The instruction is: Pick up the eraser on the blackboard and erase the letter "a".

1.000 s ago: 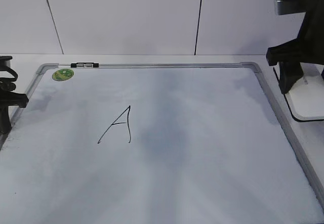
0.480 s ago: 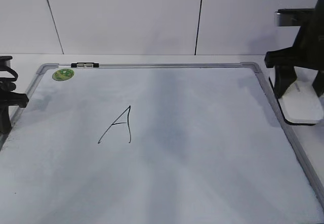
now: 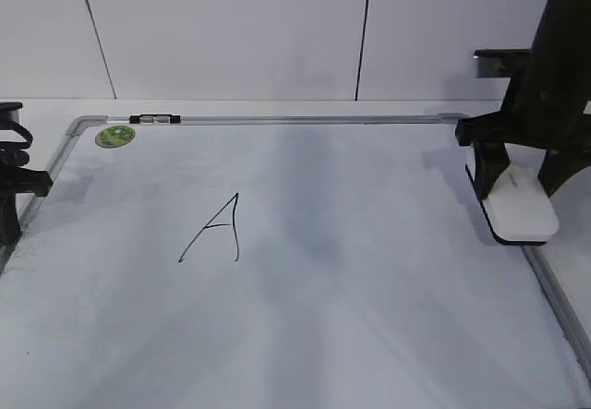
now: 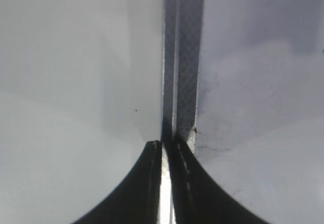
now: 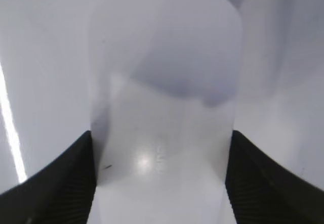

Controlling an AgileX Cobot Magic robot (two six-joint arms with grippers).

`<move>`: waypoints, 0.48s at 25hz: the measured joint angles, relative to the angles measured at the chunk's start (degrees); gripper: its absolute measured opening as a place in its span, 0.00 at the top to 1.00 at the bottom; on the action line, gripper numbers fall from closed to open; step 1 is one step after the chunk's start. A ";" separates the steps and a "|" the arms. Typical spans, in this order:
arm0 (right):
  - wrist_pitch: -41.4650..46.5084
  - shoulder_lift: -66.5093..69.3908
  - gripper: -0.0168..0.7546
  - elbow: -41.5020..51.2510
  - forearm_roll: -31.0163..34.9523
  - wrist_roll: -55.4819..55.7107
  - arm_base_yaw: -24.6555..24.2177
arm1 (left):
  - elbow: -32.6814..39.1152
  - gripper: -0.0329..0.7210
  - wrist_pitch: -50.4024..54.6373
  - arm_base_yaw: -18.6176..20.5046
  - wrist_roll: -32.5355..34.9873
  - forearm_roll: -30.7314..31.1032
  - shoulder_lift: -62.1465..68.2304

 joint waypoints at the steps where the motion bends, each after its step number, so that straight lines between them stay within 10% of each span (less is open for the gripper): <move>1: 0.00 0.58 0.26 0.00 0.00 -0.10 0.00 | 0.00 0.91 0.00 0.00 0.00 0.00 0.00; 12: -0.36 5.05 0.26 -3.36 0.00 -0.24 0.00 | 0.00 0.91 0.00 0.00 0.00 0.00 0.00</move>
